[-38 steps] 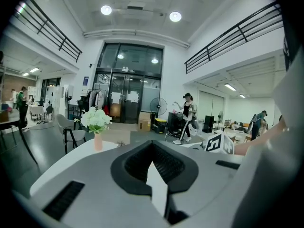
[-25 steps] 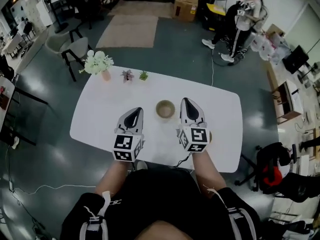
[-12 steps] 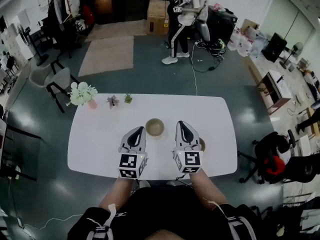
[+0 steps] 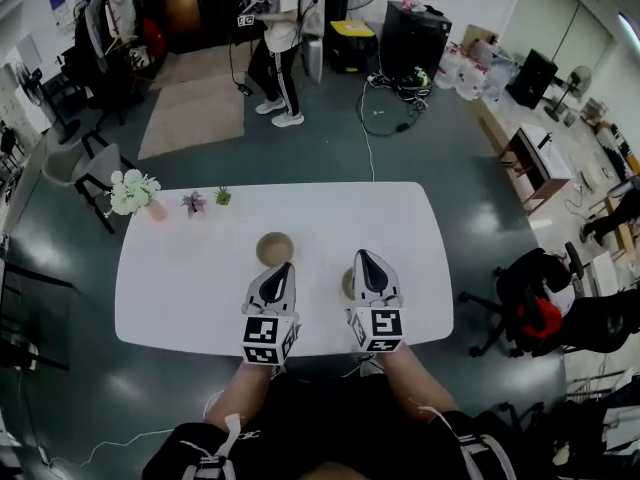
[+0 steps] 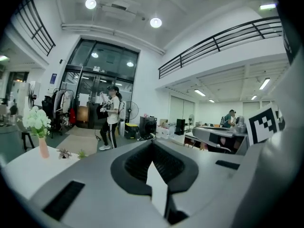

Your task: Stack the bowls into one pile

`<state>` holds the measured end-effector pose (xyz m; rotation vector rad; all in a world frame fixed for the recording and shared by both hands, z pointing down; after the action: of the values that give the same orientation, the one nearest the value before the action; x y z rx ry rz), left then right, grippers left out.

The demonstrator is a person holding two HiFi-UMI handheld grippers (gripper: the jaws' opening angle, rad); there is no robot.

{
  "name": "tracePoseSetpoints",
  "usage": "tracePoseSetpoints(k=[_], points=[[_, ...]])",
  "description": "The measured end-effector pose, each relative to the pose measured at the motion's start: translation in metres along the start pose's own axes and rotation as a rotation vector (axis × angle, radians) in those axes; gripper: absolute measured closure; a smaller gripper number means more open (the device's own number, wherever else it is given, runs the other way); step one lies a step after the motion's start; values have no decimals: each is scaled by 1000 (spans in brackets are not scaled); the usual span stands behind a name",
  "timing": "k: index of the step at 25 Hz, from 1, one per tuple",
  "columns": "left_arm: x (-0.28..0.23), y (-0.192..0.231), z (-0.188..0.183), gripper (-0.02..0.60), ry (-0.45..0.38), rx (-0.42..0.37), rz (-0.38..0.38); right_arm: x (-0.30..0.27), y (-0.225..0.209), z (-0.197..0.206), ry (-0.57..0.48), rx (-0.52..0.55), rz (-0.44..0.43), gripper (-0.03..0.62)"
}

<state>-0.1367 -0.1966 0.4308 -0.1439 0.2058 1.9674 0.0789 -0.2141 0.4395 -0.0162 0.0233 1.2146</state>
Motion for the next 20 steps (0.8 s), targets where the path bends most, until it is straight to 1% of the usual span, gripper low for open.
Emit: tracePoseSetpoints(k=[3,7,9,11,14,17,20], points=[[-30,-85,-1,568,-21,-19,-23,39,-69,12,8,1,-40,579],[-59,-205,-6,568,-55,-49,-38,85,-168,20,56,20,-100,579],[-64,-246,-7,568,-45,-50,-52,102,-204,20,69,19,-117,579],[-62,-263,-7,568,-29,-37,-71,109,-222,19,63,12,-132,579],[-54,-266,-7,568,-20,-32,-119,110,-229,17,47,8,-162,579],[-42,-262,-10,568,-31,-31,-173,108,-225,10,30,-19,-199,579],[-31,-252,-11,568,-34,-21,-213,100,-210,2,-1,-10,-248,579]])
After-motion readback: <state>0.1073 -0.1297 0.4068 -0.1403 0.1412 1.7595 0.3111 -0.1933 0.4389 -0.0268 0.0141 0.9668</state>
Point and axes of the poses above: the fingertips, and each gripper's own axes: x backward along the fingers, y to its left, z out of its underside, the point moved 10 cm from there along x, backward along the fingers, and after that the axes turned 1 degree about -z, right-handed, at the moved point
